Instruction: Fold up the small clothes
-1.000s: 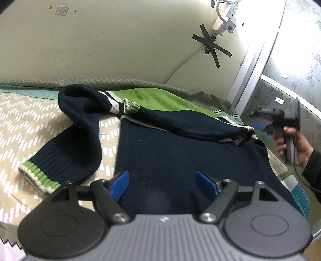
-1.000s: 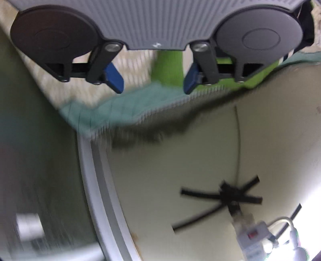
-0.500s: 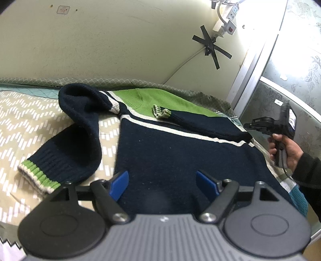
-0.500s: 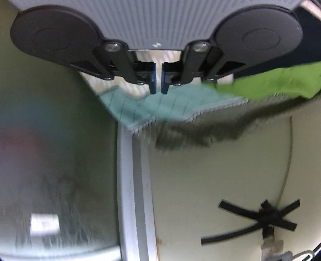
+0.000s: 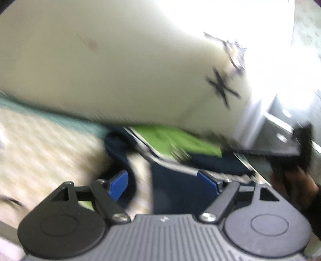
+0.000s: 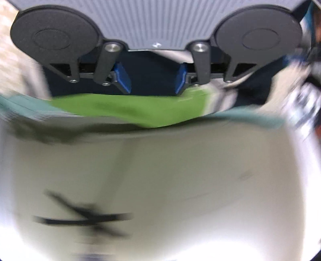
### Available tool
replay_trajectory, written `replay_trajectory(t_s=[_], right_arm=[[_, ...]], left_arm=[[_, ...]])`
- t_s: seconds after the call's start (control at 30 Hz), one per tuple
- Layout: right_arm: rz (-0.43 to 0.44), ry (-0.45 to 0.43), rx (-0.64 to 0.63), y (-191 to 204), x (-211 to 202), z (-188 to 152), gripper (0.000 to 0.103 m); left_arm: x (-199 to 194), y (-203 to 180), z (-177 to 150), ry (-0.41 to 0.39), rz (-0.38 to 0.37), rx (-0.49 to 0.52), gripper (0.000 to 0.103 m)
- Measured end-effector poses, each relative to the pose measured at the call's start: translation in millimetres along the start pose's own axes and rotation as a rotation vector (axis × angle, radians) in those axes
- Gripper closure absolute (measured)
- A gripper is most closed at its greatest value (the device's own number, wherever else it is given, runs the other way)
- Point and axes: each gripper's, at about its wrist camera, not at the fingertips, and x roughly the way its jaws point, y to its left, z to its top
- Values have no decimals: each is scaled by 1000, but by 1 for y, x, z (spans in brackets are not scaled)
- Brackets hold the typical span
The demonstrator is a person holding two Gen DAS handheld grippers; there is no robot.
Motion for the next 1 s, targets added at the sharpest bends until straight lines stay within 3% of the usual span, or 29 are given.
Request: replay_trajectory(t_s=[0.1, 0.17, 0.27, 0.33, 0.47, 0.5, 0.53, 0.57, 0.67, 0.77, 0.87, 1.0], right_arm=[[98, 5, -309, 76, 20, -5, 56], [133, -2, -547, 126, 29, -16, 59], [256, 27, -771, 181, 34, -34, 63], [326, 72, -826, 204, 45, -36, 63], [275, 114, -1007, 232, 78, -49, 64], [277, 106, -1001, 233, 85, -46, 65], [282, 124, -973, 234, 93, -40, 93], [291, 132, -913, 241, 102, -29, 103], [280, 2, -693, 243, 107, 32, 103], [277, -178, -444, 216, 84, 119, 103], [201, -320, -250, 159, 48, 185, 103], [52, -383, 3, 52, 9, 206, 103]], left_arm=[[-17, 36, 12, -75, 186, -12, 24], [-21, 64, 12, -105, 268, -100, 26], [-24, 97, 3, -107, 260, -287, 27], [-29, 102, 4, -127, 252, -302, 27], [-40, 98, 4, -177, 236, -282, 26], [-42, 98, 3, -183, 234, -283, 25], [-43, 98, 3, -190, 240, -288, 25], [-45, 101, 4, -198, 249, -296, 25], [-55, 111, 3, -240, 283, -349, 25], [-60, 120, 1, -252, 276, -403, 25], [-57, 115, -1, -234, 282, -384, 25], [-52, 99, -3, -218, 290, -301, 25]])
